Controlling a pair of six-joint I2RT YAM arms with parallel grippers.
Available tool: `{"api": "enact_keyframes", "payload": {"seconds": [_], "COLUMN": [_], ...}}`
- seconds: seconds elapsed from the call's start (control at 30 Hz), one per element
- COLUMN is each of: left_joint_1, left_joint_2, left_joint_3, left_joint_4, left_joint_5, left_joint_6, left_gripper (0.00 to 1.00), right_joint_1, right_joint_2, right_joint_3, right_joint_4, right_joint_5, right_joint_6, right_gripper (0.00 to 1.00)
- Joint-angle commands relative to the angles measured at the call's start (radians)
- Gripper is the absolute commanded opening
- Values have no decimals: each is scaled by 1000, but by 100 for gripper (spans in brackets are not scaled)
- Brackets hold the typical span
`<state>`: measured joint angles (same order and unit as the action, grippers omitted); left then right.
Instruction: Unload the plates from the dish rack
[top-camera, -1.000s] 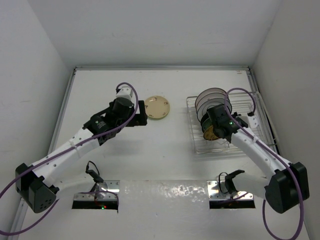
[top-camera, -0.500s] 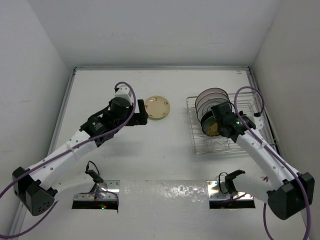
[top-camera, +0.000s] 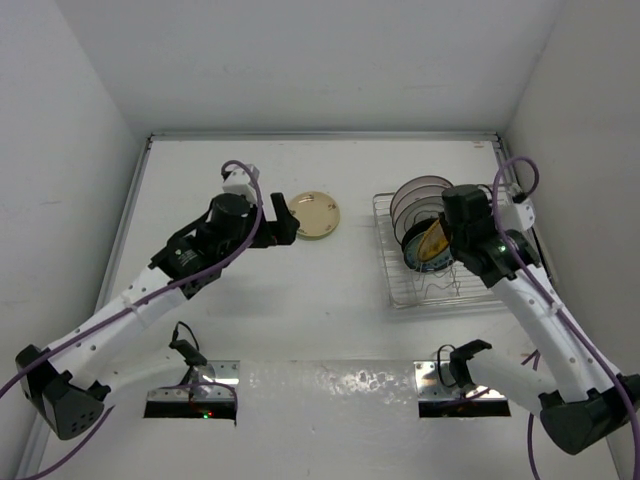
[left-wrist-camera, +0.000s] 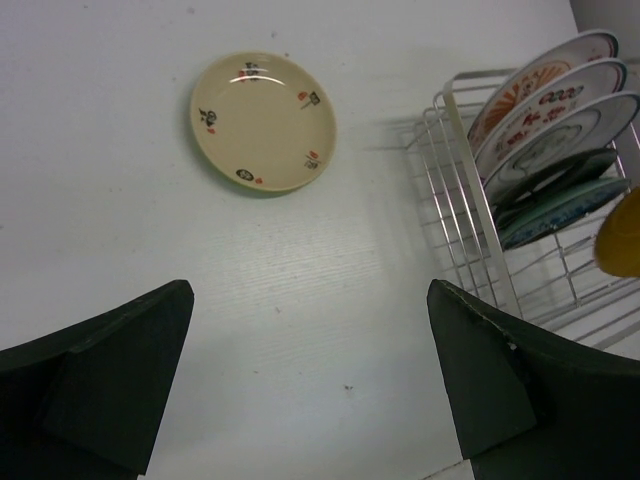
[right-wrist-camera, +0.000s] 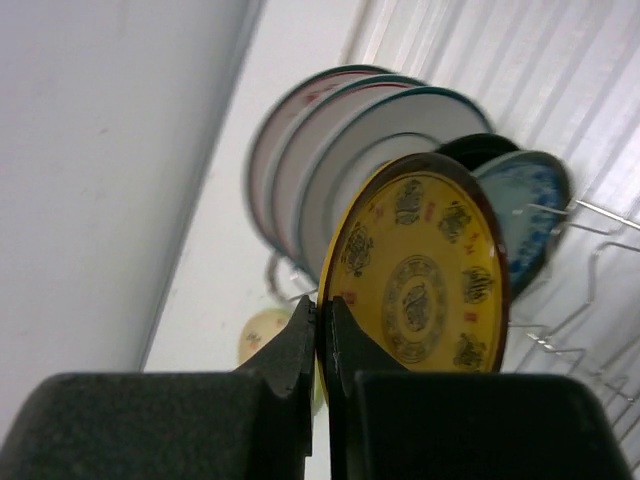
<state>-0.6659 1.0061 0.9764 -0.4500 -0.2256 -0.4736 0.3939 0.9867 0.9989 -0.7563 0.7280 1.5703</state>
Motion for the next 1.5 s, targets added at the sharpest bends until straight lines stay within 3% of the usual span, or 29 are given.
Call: {"api": "enact_keyframes", "payload": {"seconds": [0.0,0.17,0.37,0.4,0.5,0.6,0.9,1.47], "left_joint_1": [2,2,2,2,3,3,5,6], "left_joint_2": [-49,-69,-78,-81,-107,-139,-251,-299], "left_joint_3": [54,64,97,108,113,114,91,-48], "left_joint_4": [-13,-62,-162,-176,-219,-263,-371,-293], "left_joint_5": [-136,-254,-349,-363,-403,-438,-593,-569], "left_joint_6": [-48,-83,-79,-71,-53,-43,-54,-26], "left_gripper": [100,100,100,100,100,100,100,100], "right_joint_1": [2,6,72,91,184,233,292,329], "right_joint_2": [13,67,317,369,605,782,986,1172], "right_joint_3": [145,250,400,443,781,929,889,896], "right_joint_4": [86,190,385,388,273,189,270,336], "right_joint_5": [-70,-188,-470,-499,-538,-526,-513,-467], "right_joint_6": [-183,-320,-587,-698,-896,-984,-1133,-1204], "right_gripper": [0,0,0,0,0,0,0,0]}}
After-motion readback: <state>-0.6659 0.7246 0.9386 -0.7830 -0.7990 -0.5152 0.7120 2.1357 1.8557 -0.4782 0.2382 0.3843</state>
